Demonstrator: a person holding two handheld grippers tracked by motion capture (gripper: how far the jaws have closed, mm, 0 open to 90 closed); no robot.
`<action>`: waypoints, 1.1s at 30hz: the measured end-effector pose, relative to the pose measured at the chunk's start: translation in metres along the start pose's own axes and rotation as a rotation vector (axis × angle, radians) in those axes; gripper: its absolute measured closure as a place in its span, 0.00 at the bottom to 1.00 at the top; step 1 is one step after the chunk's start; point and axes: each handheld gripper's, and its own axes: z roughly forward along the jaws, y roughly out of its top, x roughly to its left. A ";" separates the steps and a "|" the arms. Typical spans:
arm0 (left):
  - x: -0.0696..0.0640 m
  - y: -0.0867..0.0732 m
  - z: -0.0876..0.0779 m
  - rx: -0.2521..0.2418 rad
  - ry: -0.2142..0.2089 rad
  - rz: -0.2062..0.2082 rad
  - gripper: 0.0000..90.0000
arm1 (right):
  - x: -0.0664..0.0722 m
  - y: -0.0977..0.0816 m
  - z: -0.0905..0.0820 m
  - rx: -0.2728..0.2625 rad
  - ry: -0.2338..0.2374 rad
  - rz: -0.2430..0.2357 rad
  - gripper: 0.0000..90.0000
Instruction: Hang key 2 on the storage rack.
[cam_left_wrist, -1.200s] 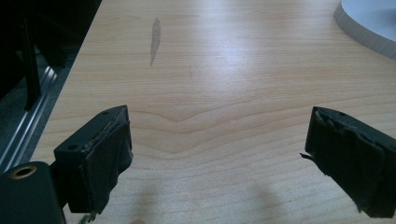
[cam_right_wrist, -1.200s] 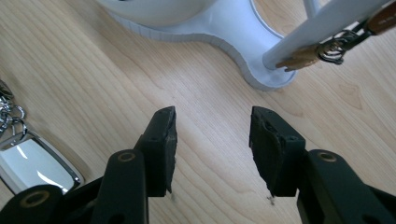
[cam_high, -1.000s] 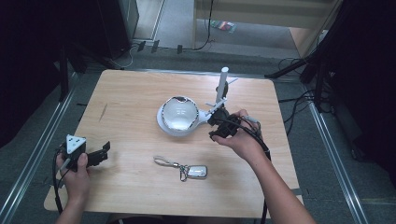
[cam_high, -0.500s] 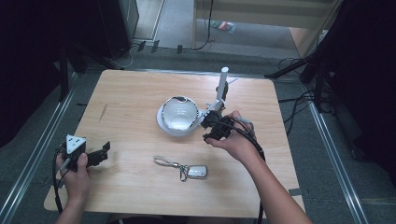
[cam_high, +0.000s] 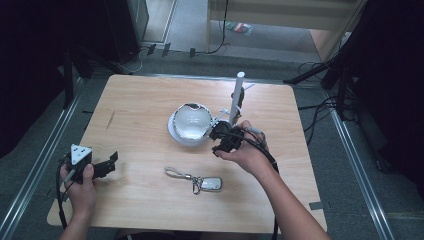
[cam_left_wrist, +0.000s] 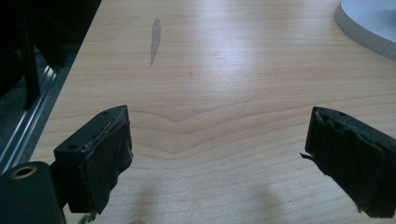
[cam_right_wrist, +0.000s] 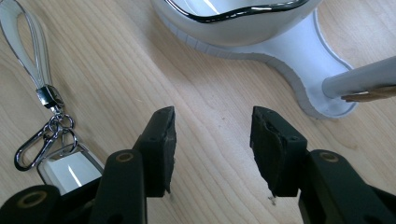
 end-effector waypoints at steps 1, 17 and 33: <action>0.000 0.000 0.000 0.000 0.000 -0.001 0.08 | 0.001 0.000 0.000 0.001 0.003 0.000 0.57; 0.000 0.000 0.000 0.000 0.000 -0.001 0.08 | 0.014 0.003 0.012 0.013 0.043 -0.026 0.58; 0.000 0.000 0.000 -0.001 0.000 -0.002 0.08 | 0.030 0.006 0.022 0.025 0.079 -0.066 0.58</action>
